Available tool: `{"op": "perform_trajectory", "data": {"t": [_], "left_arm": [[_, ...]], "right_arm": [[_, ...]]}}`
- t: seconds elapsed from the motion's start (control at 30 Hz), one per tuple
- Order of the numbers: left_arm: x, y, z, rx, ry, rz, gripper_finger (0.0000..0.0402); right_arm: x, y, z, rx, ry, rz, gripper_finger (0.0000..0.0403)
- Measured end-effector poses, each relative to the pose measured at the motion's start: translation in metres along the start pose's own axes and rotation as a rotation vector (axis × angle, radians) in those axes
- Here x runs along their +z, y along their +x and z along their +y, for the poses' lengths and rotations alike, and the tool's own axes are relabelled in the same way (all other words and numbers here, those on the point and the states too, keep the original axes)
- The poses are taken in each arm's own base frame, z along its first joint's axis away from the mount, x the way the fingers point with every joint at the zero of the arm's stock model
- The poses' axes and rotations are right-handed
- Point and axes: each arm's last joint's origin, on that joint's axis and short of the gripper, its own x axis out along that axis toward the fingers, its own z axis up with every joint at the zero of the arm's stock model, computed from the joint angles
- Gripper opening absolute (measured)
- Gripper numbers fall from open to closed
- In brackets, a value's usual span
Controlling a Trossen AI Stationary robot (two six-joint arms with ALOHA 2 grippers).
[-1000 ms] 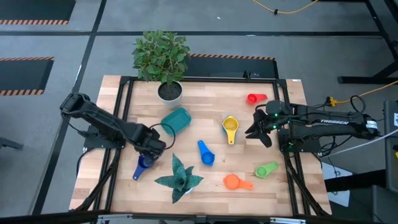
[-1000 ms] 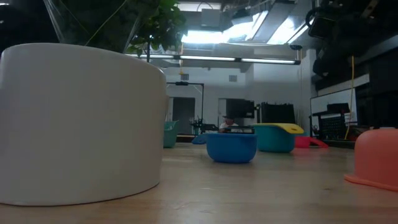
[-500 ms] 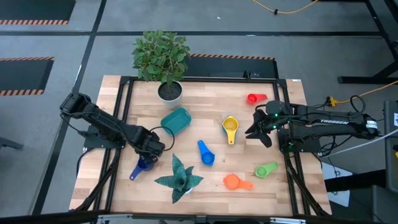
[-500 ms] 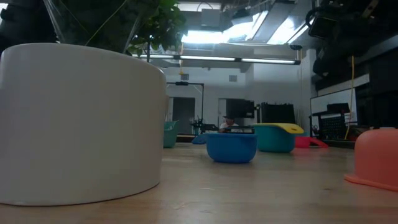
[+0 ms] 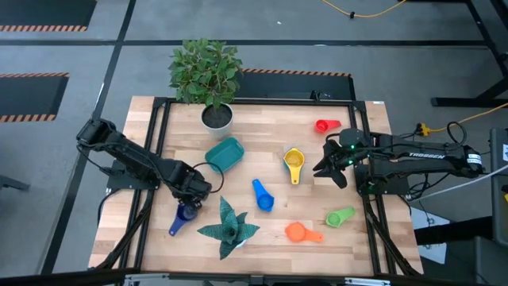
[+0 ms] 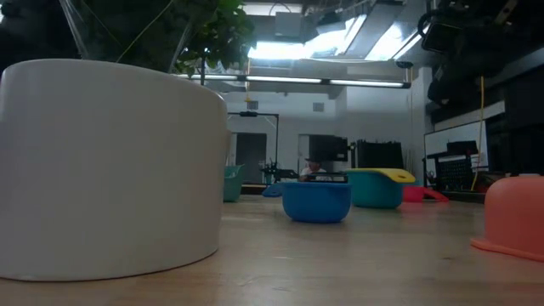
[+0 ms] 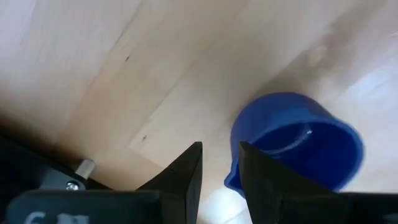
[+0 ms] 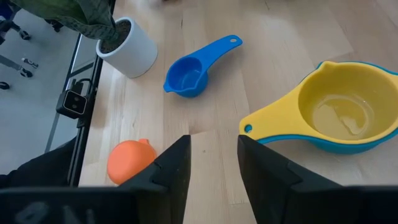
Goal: Nest measuring cups in basket
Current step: Stack the dark blue measuring cup on top of the yellow measuring cup
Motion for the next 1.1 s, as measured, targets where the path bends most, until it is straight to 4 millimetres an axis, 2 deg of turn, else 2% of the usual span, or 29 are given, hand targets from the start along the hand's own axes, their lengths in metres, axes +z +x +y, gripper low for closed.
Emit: {"op": "perform_trajectory", "data": {"t": [0.27,0.57,1.1], "left_arm": [[0.0,-0.006,-0.005,-0.012,0.021,-0.029,0.0096],[-0.012,-0.004,-0.011,-0.005,0.233,-0.038,0.0096],[-0.011,0.024,-0.006,-0.038,0.248,-0.102,0.0096]], "right_arm": [[0.0,0.0,0.0,0.0,0.0,0.0,0.0136],[0.0,0.0,0.0,0.0,0.001,0.001,0.0136],[0.0,0.0,0.0,0.0,0.001,0.002,0.0136]]}}
